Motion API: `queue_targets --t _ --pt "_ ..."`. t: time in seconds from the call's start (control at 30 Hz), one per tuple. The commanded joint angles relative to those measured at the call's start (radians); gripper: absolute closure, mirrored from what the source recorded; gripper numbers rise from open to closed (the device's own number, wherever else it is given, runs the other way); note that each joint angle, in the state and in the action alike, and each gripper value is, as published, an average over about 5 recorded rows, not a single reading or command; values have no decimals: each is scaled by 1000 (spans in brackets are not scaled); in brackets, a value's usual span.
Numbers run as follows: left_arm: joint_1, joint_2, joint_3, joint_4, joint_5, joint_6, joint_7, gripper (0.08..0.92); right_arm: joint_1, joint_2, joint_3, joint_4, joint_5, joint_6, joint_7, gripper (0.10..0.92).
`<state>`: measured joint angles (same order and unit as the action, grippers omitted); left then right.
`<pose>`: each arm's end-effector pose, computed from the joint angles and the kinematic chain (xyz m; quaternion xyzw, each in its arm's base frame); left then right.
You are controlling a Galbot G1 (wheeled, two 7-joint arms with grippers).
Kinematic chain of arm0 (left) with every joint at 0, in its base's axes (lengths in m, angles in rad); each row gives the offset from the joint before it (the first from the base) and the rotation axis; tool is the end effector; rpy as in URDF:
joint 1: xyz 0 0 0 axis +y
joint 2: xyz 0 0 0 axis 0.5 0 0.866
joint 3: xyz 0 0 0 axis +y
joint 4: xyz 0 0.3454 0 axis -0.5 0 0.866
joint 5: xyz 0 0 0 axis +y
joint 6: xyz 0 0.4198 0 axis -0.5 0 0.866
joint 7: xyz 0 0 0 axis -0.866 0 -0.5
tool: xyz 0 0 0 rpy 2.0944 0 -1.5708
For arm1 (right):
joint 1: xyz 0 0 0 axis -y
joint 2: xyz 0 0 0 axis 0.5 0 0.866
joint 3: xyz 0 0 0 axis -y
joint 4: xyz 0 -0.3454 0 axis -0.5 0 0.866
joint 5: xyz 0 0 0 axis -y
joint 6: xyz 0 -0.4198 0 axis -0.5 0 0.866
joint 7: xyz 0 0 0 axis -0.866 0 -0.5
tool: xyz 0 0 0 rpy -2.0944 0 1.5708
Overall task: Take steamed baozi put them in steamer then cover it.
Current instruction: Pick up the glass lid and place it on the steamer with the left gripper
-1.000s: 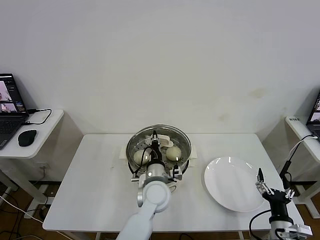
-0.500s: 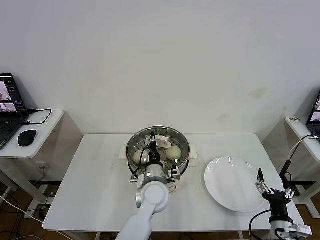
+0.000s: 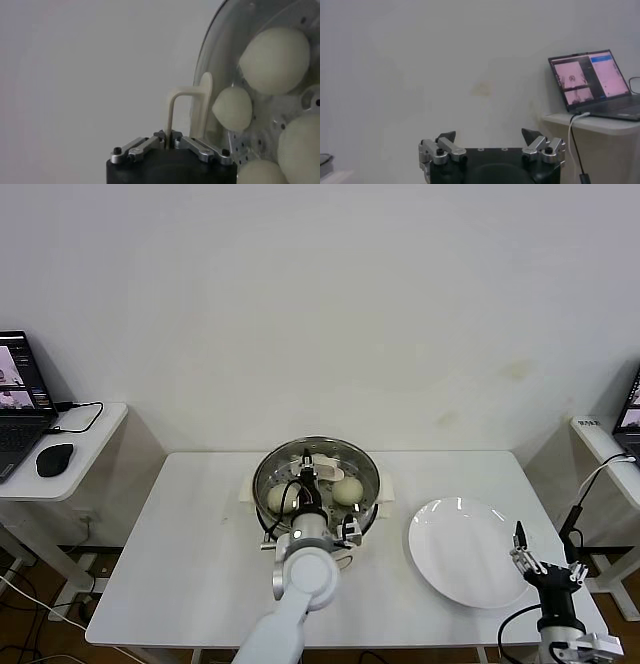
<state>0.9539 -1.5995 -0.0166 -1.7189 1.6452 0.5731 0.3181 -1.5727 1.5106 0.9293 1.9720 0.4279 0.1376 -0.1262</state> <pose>0.3873 -0.2096 -0.2425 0.0012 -0.7257 -0.6866 0.0440 0.2209 -0.1632 -0.3269 0.1187 0.9883 0.0783 0.0544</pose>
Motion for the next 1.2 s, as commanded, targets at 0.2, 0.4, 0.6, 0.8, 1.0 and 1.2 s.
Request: queue_targets --t 0.2,0.4,0.6,0.8,1.0,1.2 --pt "2 0 -7 11 -10 -14 -17 857 2 0 2 0 1 1 0 203" --pt "4 1 -11 10 -11 -23 -24 857 0 1 2 -3 0 3 -1 203" --pt "7 1 -12 14 -18 -28 -29 857 -1 2 2 -5 -1 4 -1 202" --pt "13 2 -14 8 -19 -34 -27 857 1 1 3 -5 -1 3 -1 203" --pt "19 7 -10 -27 -32 -41 -12 851 -1 1 3 -3 -1 3 -1 202" --pt "34 22 7 -93 -65 -40 15 715 -2 2 2 -3 -4 3 -2 203"
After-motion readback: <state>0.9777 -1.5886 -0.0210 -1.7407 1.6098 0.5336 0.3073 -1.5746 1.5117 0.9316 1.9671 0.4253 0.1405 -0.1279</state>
